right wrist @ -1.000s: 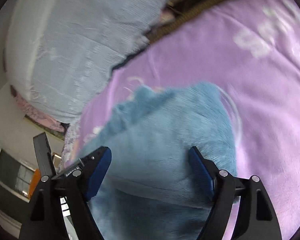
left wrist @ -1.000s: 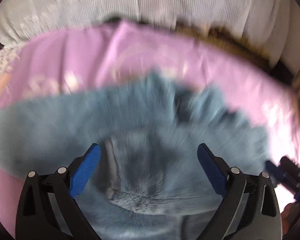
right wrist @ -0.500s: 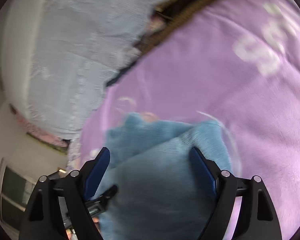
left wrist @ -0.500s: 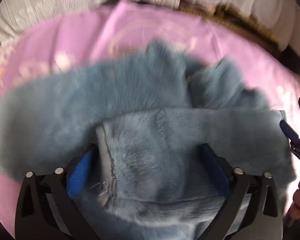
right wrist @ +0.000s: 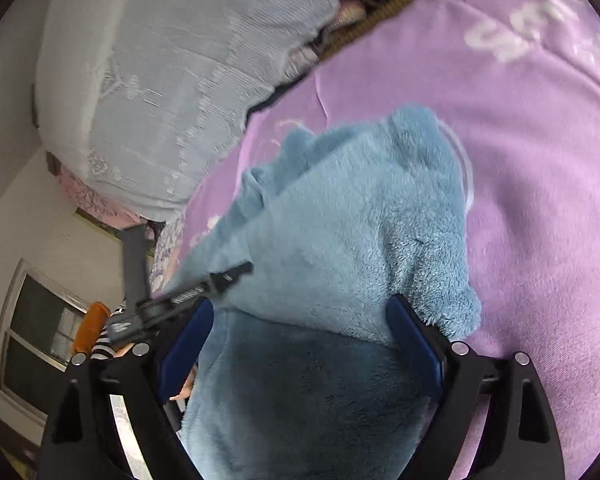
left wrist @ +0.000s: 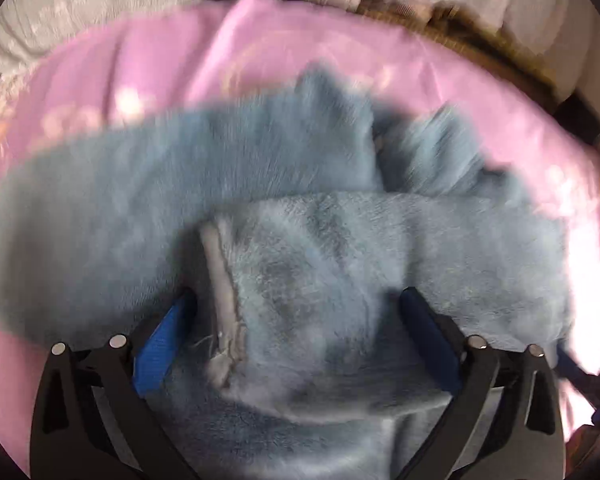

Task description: Fold small clothes

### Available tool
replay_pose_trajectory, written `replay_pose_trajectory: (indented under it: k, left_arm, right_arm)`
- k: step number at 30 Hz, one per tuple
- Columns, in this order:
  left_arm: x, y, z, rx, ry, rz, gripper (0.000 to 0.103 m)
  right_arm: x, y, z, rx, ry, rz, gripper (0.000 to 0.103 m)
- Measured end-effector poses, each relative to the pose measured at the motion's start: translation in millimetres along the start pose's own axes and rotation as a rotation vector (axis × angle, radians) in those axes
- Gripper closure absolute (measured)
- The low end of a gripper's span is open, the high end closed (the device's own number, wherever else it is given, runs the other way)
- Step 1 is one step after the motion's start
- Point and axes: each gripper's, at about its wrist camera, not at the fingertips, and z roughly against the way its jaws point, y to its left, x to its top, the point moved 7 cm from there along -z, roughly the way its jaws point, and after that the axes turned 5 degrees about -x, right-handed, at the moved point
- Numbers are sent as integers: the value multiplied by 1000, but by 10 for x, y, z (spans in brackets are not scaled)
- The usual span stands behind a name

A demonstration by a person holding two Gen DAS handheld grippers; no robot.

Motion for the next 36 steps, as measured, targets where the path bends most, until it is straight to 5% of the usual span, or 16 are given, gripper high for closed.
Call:
replay_pose_trajectory:
  k: [4, 9, 14, 20, 26, 30, 36]
  left_arm:
    - [82, 37, 444, -28, -103, 3, 5]
    - [59, 768, 979, 31, -199, 143, 5]
    - [-351, 1873, 1223, 128, -227, 362, 5]
    - [-515, 2963, 1160, -6, -218, 685, 5]
    - [-247, 3286, 1042, 37, -264, 695, 7]
    - [-251, 3409, 1092, 115, -286, 667, 45]
    - [-224, 3390, 1180, 94, -306, 646, 88]
  right_arm:
    - [11, 151, 350, 9, -97, 40, 9]
    - [-6, -129, 715, -64, -232, 21, 4]
    - [-26, -452, 592, -147, -198, -75, 4]
    - [-133, -430, 527, -230, -192, 8, 4]
    - [-160, -447, 496, -259, -185, 34, 3]
    - [-172, -442, 481, -271, -181, 44, 3]
    - [-171, -436, 481, -275, -179, 46, 3]
